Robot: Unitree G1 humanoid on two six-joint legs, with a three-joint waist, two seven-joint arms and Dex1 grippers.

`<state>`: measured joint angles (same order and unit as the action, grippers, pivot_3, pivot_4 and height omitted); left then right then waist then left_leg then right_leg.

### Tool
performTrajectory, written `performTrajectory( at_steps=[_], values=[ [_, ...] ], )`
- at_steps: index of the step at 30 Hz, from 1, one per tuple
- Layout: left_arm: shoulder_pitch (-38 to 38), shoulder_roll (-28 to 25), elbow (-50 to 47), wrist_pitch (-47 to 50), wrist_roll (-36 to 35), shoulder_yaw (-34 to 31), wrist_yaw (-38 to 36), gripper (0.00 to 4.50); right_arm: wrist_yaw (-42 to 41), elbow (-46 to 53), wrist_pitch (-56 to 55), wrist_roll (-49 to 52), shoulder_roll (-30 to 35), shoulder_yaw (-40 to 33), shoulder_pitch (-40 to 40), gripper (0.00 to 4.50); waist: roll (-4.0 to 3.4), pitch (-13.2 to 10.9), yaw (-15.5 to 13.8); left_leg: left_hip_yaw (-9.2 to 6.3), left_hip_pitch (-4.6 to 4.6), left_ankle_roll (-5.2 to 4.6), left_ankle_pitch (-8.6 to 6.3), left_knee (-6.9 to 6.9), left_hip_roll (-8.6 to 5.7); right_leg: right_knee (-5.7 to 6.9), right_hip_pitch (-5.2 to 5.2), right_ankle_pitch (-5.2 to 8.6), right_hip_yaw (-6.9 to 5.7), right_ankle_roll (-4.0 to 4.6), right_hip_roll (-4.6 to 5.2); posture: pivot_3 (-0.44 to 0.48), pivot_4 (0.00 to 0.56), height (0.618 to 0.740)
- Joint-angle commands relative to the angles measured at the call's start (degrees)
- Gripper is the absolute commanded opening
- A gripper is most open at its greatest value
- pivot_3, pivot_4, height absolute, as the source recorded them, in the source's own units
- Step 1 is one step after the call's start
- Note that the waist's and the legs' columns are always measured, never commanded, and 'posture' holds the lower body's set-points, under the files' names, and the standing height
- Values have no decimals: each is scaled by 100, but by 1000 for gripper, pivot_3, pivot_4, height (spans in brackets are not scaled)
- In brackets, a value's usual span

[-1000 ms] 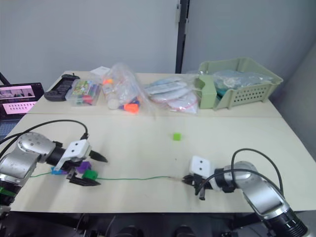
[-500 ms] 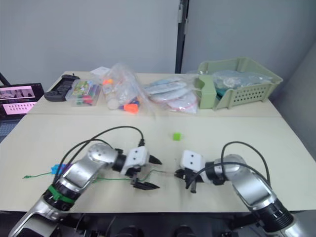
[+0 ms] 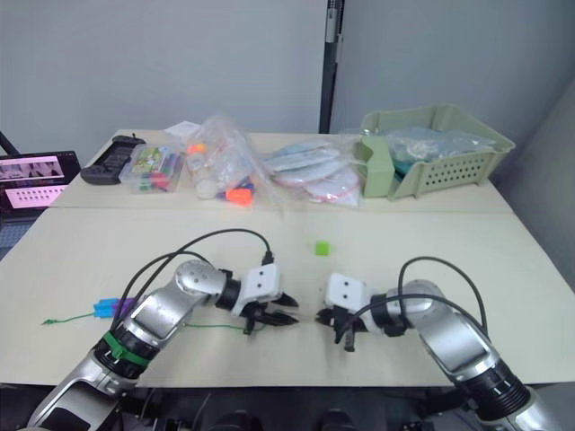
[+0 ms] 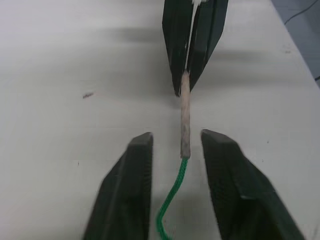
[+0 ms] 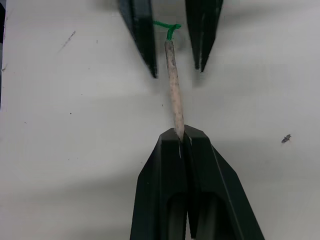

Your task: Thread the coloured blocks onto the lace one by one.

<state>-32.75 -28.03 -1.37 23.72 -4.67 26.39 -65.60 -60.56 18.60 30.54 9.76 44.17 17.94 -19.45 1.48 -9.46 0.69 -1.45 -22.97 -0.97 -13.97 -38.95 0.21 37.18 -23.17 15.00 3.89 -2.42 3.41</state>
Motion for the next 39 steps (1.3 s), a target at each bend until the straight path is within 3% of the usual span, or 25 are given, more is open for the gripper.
performTrajectory(
  at_steps=[1, 17, 21, 31, 39],
  values=[
    [-12, 36, -41, -150, 119, 41, 99, 13, 20, 170, 2, 4, 10, -63, -48, 0, 0, 0, -1, 0, 0, 0, 0, 0, -1, 0, 0, 0, 0, 0, 1, 0, 150, 740],
    [-145, 41, -70, -180, -37, -125, -71, 13, 0, 228, 49, 13, 37, 26, 31, 0, 0, 0, 3, -2, 0, 0, 0, 0, -2, 0, 0, 0, 0, -1, 2, 0, 150, 740],
    [-174, -23, -109, -140, -61, -141, -132, 0, 91, 208, 49, 22, -19, -16, 36, 1191, 0, 0, 2, -2, 0, 0, 0, 0, -2, 1, 0, 0, 0, -1, 2, 0, 150, 740],
    [-64, -906, 109, -366, 55, -299, -462, 0, 798, -198, 348, 297, -340, -865, -229, 4474, 0, 0, 9, -3, 2, 0, 0, 1, -1, 1, 0, 0, 0, -1, 1, 0, 150, 740],
    [38, -976, 62, -353, 34, -374, -513, 0, 1610, -1878, 15, -516, -939, -572, -1379, 4474, -1, 0, 17, 1, 0, 1, 1, 2, -3, 5, -5, -1, 0, 0, 3, 0, 150, 740]
  ],
)
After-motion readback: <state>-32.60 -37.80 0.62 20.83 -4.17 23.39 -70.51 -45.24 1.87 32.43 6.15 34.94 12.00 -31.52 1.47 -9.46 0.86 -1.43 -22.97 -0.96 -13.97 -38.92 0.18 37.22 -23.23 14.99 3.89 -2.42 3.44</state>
